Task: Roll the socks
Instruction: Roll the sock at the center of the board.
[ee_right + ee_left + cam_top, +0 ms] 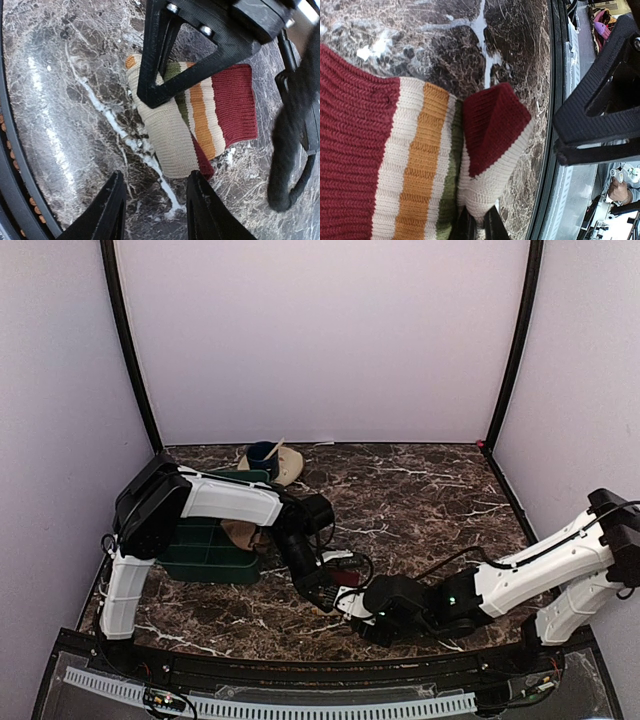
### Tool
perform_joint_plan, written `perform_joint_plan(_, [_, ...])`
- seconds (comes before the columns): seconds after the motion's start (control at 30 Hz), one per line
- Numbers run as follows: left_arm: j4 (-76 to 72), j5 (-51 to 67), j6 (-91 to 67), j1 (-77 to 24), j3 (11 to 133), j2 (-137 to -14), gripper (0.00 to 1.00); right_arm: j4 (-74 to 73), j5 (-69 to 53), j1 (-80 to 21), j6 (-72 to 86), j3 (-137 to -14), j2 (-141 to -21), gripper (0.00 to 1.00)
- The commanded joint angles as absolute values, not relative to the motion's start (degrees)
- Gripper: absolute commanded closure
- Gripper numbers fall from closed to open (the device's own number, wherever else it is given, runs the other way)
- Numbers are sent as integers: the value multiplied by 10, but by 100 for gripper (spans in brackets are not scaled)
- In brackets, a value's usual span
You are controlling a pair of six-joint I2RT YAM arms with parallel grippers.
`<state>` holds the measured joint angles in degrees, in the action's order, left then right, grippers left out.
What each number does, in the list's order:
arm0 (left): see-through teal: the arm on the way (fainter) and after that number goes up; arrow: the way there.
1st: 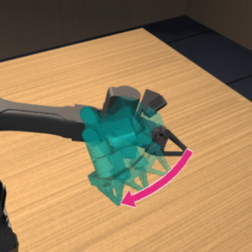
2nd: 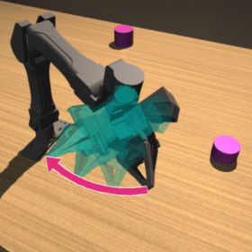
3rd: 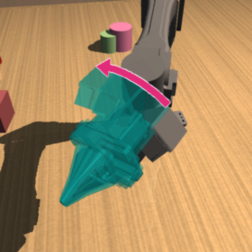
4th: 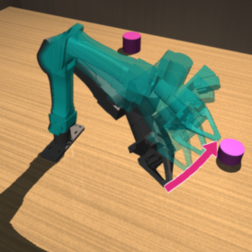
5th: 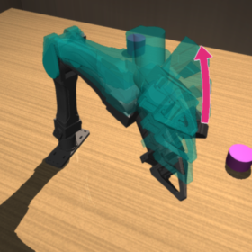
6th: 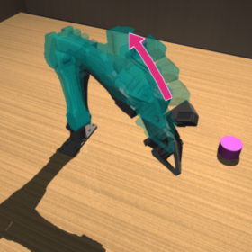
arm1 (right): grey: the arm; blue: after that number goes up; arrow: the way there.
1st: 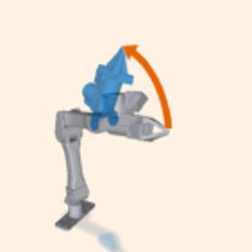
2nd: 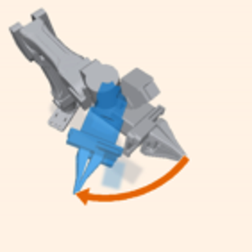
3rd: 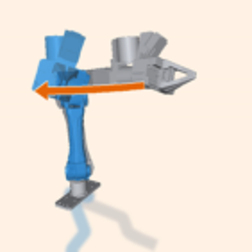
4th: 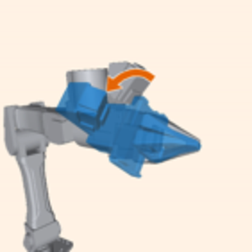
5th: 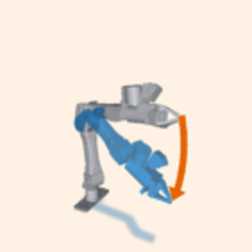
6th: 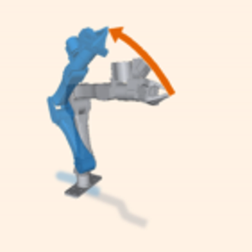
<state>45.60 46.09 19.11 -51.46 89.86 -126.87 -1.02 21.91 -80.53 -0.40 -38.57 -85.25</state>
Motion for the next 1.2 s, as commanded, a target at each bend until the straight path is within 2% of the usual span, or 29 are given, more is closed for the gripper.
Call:
perform_joint_plan(0.0, [482, 462, 203, -512, 907, -1280, 100, 13, 248, -810, -42, -405, -873, 60])
perform_joint_plan(0.37, [484, 466, 204, -511, 910, -1282, 100, 29, 250, -810, -74, -411, -909, 59])
perform_joint_plan(0.87, [486, 472, 205, -510, 911, -1286, 100, 36, 241, -800, -91, -416, -949, 66])
perform_joint_plan(1.17, [487, 474, 205, -510, 909, -1289, 100, 32, 265, -799, -111, -424, -927, 60])
